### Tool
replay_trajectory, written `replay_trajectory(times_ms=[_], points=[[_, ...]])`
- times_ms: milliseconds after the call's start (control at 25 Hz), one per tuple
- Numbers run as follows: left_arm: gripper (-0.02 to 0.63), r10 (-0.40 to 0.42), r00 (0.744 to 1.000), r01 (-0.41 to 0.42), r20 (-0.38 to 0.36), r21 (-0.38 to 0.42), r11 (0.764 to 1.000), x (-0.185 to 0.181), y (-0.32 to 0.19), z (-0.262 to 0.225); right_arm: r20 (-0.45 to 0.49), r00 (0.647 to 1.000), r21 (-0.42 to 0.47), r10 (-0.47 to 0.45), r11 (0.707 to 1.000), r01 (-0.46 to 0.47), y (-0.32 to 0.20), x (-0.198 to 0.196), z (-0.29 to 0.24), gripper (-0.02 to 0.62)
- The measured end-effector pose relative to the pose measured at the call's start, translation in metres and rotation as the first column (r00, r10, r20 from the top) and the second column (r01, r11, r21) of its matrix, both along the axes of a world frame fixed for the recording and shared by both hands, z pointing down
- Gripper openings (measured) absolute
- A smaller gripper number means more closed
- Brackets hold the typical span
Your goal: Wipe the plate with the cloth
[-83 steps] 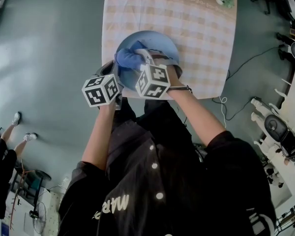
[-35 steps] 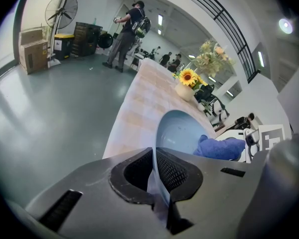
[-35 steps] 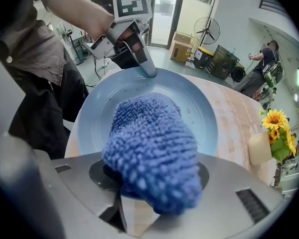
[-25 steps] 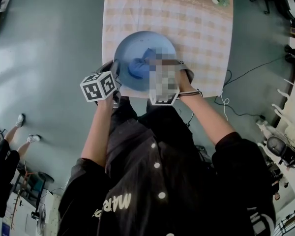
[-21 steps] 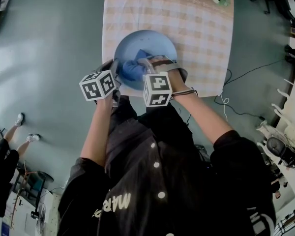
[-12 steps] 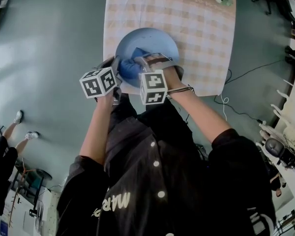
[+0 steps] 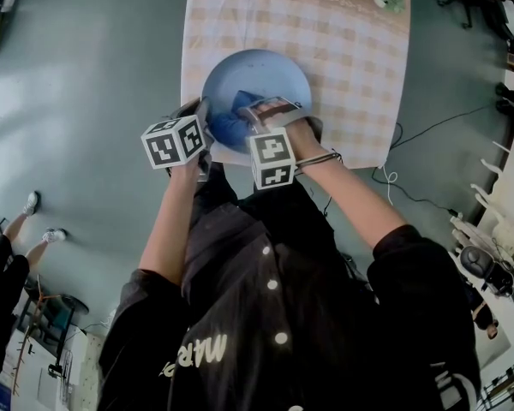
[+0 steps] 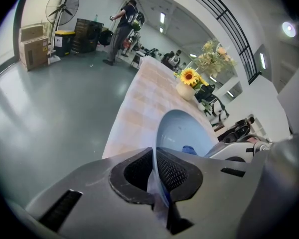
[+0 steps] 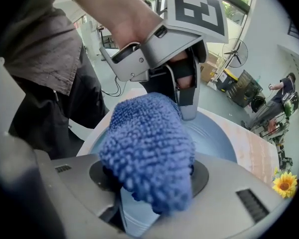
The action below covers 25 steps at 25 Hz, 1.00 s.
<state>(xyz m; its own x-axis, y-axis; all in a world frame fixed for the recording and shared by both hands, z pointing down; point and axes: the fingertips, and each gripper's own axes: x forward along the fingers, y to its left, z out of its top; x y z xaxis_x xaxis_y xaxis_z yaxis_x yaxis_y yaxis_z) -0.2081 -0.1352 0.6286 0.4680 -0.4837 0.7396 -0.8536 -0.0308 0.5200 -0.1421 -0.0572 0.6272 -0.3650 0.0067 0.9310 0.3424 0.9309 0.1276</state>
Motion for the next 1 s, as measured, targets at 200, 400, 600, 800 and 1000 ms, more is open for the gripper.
replay_trajectory(times_ms=[200, 400, 600, 800, 1000], points=[[0.029, 0.003, 1.0, -0.003, -0.001, 0.003, 1.0, 0.0, 0.0, 0.001, -0.005, 1.0, -0.011, -0.012, 1.0, 0.012, 0.01, 0.013, 0.001, 0.19], [0.029, 0.011, 1.0, -0.011, 0.008, 0.012, 1.0, 0.001, -0.001, 0.0, -0.026, 0.999, 0.003, -0.03, 1.0, 0.03, 0.018, 0.03, 0.002, 0.19], [0.029, 0.007, 1.0, -0.007, 0.006, 0.009, 1.0, 0.0, 0.0, 0.0, -0.04, 0.999, -0.001, -0.025, 1.0, 0.025, 0.019, 0.044, 0.003, 0.19], [0.029, 0.01, 1.0, -0.01, 0.015, 0.013, 1.0, 0.0, 0.0, 0.0, -0.059, 0.998, 0.014, -0.011, 1.0, 0.012, 0.016, 0.057, 0.003, 0.19], [0.029, 0.012, 1.0, -0.012, 0.02, 0.015, 1.0, 0.0, 0.0, 0.0, -0.081, 0.997, 0.015, 0.017, 1.0, -0.016, 0.009, 0.07, 0.003, 0.19]])
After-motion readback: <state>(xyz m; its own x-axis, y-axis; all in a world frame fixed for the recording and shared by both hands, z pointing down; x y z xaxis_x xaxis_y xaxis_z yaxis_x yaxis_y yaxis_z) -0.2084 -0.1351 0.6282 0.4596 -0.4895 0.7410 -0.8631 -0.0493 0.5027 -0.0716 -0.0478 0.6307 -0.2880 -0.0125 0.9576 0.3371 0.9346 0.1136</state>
